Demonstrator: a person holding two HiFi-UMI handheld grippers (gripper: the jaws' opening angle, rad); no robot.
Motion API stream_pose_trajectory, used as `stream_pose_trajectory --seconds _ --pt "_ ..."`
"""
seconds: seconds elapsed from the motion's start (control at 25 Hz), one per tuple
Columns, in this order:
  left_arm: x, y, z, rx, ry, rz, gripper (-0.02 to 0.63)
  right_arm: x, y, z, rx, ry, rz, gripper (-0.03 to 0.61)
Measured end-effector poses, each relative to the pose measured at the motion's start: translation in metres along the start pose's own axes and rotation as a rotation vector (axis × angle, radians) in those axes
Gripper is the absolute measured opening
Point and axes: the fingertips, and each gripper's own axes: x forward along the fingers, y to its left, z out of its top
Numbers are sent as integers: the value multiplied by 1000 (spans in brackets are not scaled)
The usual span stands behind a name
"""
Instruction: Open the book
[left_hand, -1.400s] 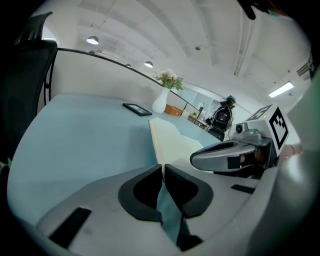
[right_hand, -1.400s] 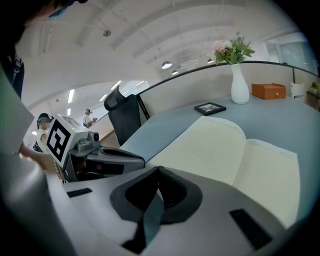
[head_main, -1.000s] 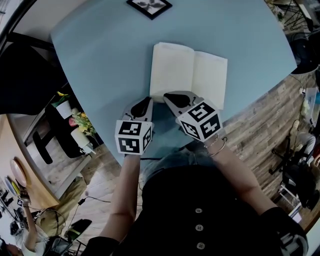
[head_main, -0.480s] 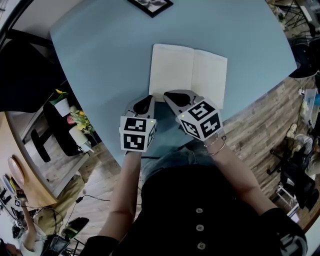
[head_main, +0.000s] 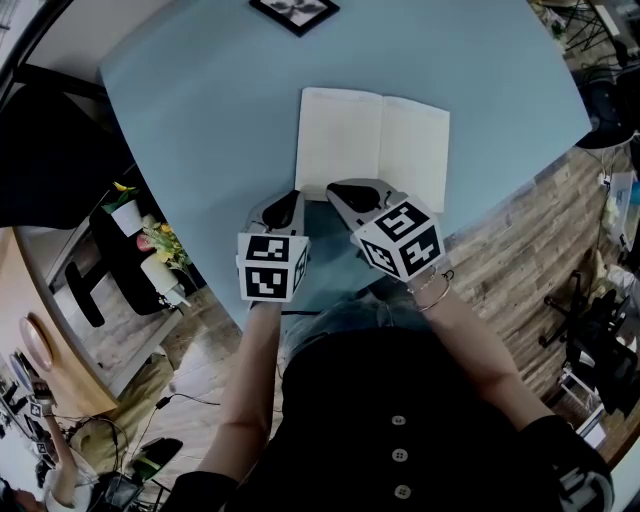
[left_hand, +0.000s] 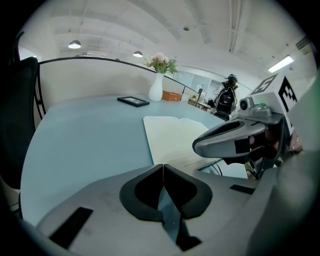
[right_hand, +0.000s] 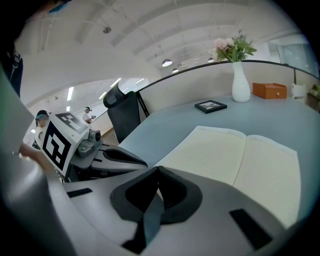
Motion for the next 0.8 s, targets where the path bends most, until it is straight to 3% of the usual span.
stream_pose_trajectory --seconds 0.44,0.8 --pt "-11 -13 16 28 -62 -32 14 -26 0 1 -2 -50 -33 2" --pt "-18 -32 37 22 -120 -82 15 -58 -16 9 32 -138 -110 2"
